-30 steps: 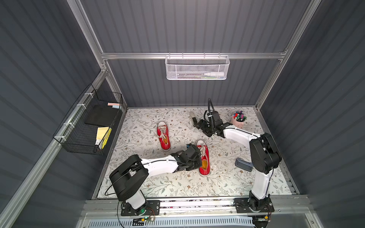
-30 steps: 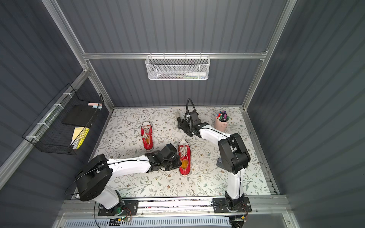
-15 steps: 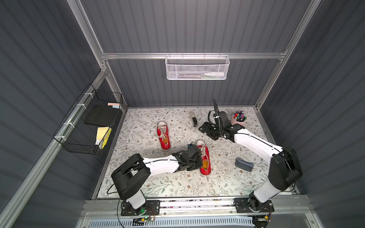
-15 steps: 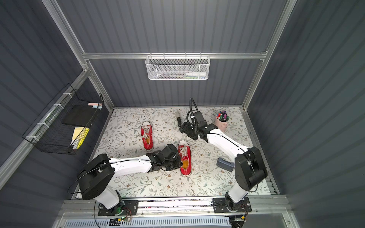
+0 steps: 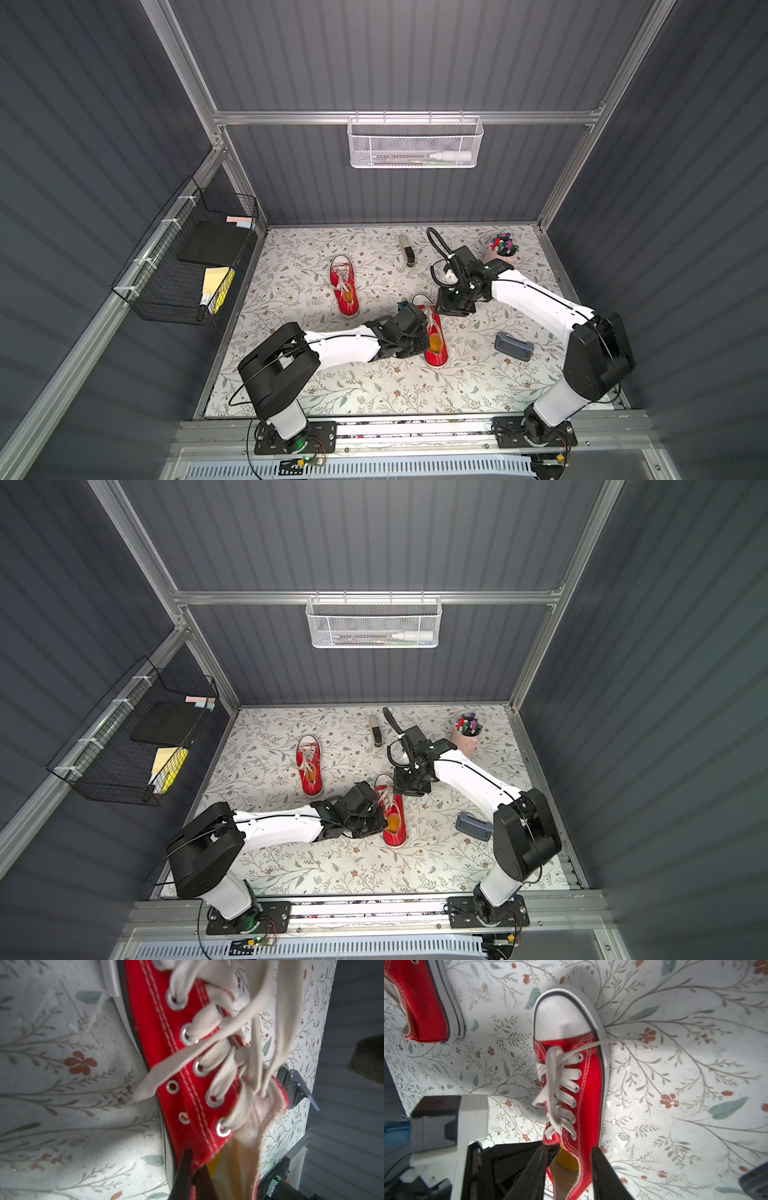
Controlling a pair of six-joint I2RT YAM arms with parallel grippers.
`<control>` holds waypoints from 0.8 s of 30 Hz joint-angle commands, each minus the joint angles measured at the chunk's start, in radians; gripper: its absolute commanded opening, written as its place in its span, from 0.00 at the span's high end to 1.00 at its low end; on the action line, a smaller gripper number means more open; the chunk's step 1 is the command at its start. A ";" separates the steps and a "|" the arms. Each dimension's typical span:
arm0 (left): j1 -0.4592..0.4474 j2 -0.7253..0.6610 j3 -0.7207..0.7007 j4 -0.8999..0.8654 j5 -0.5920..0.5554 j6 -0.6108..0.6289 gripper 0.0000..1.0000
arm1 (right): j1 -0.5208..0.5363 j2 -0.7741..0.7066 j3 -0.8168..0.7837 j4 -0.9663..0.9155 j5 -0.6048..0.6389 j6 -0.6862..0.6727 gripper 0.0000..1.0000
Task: Remove the insole from the shoe
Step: Untie the shoelace on the shoe.
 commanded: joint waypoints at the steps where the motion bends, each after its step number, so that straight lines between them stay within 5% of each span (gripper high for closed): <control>1: -0.001 0.006 0.024 0.017 -0.013 0.000 1.00 | 0.011 0.028 0.048 -0.019 -0.083 -0.063 0.66; 20: -0.001 -0.018 0.000 0.018 -0.018 -0.002 1.00 | 0.021 0.182 0.135 0.005 0.015 -0.052 0.82; 24: 0.000 -0.020 0.003 0.003 -0.021 -0.003 1.00 | 0.016 0.185 0.131 0.032 -0.017 -0.035 0.98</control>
